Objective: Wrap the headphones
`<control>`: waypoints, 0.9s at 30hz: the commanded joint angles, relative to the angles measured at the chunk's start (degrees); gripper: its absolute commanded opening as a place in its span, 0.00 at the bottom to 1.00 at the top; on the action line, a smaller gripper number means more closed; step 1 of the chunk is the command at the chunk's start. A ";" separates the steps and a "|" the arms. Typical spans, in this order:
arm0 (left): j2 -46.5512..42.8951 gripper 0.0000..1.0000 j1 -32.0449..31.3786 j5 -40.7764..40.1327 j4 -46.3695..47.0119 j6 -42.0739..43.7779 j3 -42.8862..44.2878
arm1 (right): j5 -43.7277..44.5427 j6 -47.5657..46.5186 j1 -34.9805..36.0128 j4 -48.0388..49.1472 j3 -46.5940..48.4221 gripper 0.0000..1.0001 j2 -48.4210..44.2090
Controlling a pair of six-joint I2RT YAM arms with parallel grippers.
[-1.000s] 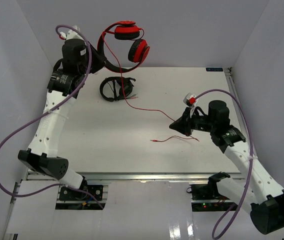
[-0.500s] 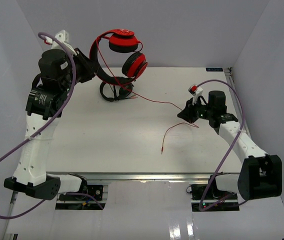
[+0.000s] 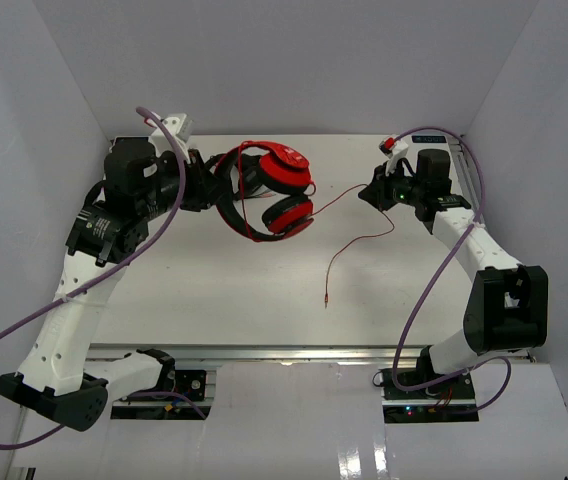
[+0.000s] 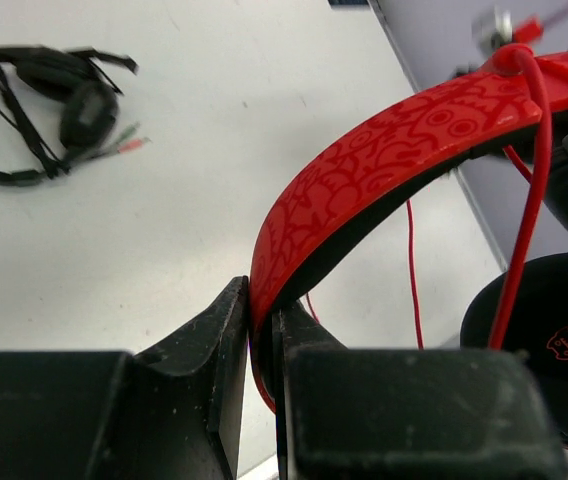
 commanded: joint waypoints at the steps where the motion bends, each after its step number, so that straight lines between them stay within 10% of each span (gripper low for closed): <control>1: -3.77 0.00 -3.03 5.99 1.86 6.96 -5.59 | 0.41 0.56 -0.30 2.35 7.53 0.08 1.36; 27: 10.93 0.00 -16.57 -7.33 3.76 17.01 -17.52 | -8.81 0.77 11.78 -7.37 24.57 0.08 -7.04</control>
